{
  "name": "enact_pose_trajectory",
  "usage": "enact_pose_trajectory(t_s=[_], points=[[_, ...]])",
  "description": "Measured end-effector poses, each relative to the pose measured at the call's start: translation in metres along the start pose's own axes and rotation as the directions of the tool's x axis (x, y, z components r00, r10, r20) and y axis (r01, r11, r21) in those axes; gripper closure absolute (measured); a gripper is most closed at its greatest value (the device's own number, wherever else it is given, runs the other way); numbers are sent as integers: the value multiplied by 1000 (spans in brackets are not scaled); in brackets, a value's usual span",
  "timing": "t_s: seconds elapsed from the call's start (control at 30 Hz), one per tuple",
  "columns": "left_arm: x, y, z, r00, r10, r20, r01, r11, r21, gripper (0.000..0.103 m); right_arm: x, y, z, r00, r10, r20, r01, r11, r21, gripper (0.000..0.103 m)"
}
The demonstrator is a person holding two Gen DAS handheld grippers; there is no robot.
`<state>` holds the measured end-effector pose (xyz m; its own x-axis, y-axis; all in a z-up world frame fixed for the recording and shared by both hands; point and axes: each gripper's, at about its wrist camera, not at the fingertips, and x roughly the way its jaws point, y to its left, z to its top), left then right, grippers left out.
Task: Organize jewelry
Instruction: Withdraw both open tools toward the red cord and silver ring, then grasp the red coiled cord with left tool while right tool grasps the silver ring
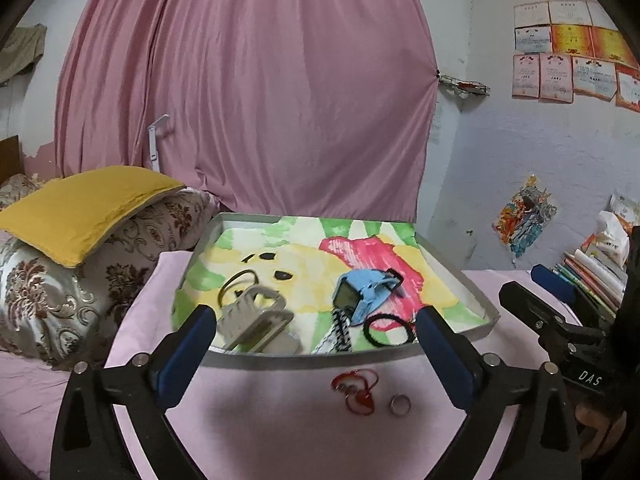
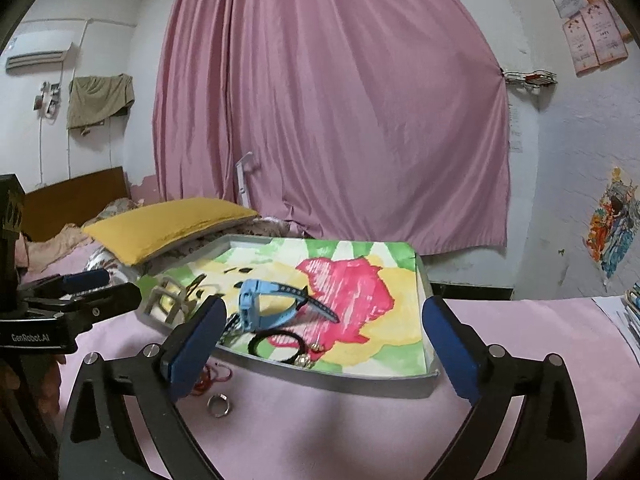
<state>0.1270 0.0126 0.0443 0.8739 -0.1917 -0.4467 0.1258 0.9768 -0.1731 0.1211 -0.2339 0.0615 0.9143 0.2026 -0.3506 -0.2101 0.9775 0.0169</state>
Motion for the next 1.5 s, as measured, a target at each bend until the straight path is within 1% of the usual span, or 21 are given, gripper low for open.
enact_pose_trajectory(t_s=[0.17,0.33,0.43,0.53,0.63,0.73,0.77,0.8,0.83,0.87,0.93,0.97,1.03,1.1,1.13,1.2,1.27,1.4,1.5], points=[[-6,6,-10,1000,8,-25,-8,1000,17,2,3,5,-7,997,32,-68,-34,999,-39,6],[-4,10,-19,996,1,-87,2,999,41,2,9,10,-13,986,71,-153,-81,995,-61,6],[0,13,-24,990,-24,-136,29,999,35,2,17,11,-18,970,104,-218,-119,991,-58,7],[7,15,-28,983,-41,-180,45,999,18,2,26,12,-23,950,133,-284,-156,986,-62,7],[16,17,-31,974,-60,-221,61,998,-4,3,35,16,-29,923,172,-343,-205,977,-62,14],[23,17,-31,965,-84,-247,83,996,-14,14,40,23,-31,906,188,-379,-232,970,-73,24],[25,17,-31,964,-87,-253,86,996,-15,17,42,25,-31,899,195,-392,-243,967,-77,31],[29,16,-31,960,-96,-263,94,995,-18,22,44,28,-32,890,203,-408,-256,963,-79,36],[31,16,-31,957,-103,-270,102,995,-20,27,45,29,-33,884,207,-418,-263,961,-81,39],[33,15,-31,953,-114,-279,112,993,-24,30,48,32,-34,874,218,-435,-279,957,-81,42],[39,15,-31,946,-131,-297,126,991,-35,40,51,35,-35,860,231,-455,-297,952,-78,44],[41,15,-31,942,-140,-304,134,990,-40,42,54,38,-37,847,243,-473,-314,946,-76,46],[48,14,-31,934,-154,-322,145,988,-52,48,58,42,-38,832,255,-493,-333,940,-74,51],[53,14,-30,927,-165,-338,153,986,-64,52,62,47,-39,819,262,-511,-348,935,-77,53],[56,14,-30,922,-175,-345,158,985,-75,53,63,49,-39,815,263,-517,-352,933,-80,54],[60,14,-30,919,-181,-350,162,983,-85,56,66,52,-39,808,260,-528,-356,930,-87,55],[62,14,-29,917,-185,-354,165,982,-88,58,69,54,-39,808,248,-535,-351,931,-98,55],[68,11,-27,910,-196,-364,176,980,-88,62,73,56,-38,807,242,-538,-348,932,-102,64],[72,9,-25,906,-207,-369,187,978,-88,65,75,56,-36,808,241,-537,-347,932,-103,67]])
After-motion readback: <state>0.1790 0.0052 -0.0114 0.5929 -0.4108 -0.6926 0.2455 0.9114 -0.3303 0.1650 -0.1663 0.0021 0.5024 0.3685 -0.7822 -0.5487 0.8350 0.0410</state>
